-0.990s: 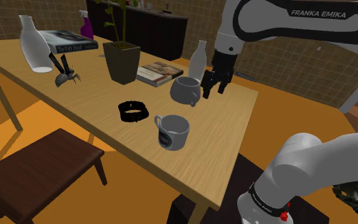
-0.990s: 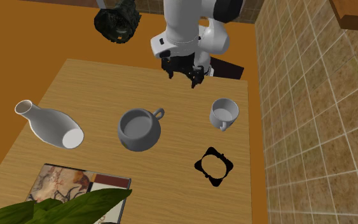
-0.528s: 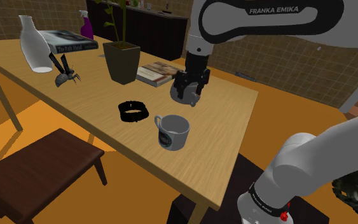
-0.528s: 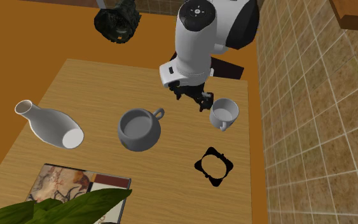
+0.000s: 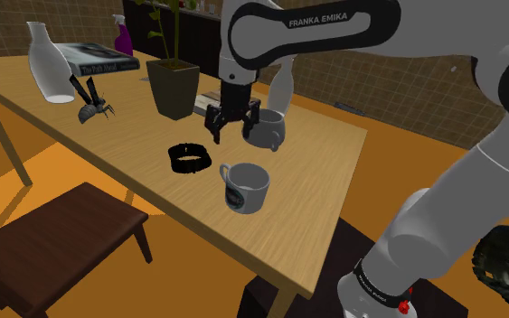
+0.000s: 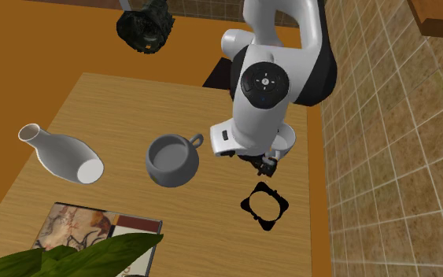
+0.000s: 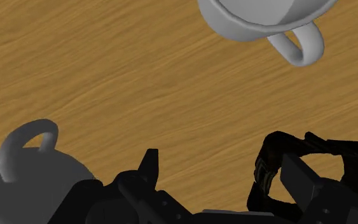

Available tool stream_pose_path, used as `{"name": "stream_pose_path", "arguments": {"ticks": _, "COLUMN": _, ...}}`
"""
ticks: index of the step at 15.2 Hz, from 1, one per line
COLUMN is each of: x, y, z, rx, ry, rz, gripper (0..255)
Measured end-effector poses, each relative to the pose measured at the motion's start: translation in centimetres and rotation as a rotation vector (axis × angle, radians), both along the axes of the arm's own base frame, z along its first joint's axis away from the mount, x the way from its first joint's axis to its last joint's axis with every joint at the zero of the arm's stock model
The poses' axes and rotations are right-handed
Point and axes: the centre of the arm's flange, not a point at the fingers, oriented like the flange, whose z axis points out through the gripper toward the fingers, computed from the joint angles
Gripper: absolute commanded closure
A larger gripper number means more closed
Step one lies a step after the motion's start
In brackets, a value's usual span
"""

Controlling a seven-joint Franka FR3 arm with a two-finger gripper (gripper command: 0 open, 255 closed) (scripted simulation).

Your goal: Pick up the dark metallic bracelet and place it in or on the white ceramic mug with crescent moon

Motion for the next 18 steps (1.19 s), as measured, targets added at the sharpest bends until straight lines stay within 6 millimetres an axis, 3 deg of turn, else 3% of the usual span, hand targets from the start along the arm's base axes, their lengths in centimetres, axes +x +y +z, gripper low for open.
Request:
{"name": "stream_pose_path", "arguments": {"ticks": 4, "x": 4.0, "y": 3.7, "z": -1.3, "rx": -0.001, "ry": 0.010, "rz": -0.034, "gripper": 0}}
{"name": "stream_pose_path", "arguments": {"ticks": 7, "x": 5.8, "y": 4.7, "z": -2.7, "rx": -0.002, "ry": 0.014, "rz": -0.048, "gripper": 0}}
{"name": "stream_pose_path", "arguments": {"ticks": 13, "x": 5.9, "y": 4.8, "z": -5.6, "rx": -0.003, "ry": 0.015, "rz": -0.051, "gripper": 0}}
{"name": "stream_pose_path", "arguments": {"ticks": 18, "x": 5.9, "y": 4.8, "z": -6.0, "rx": -0.002, "ry": 0.015, "rz": -0.051, "gripper": 0}}
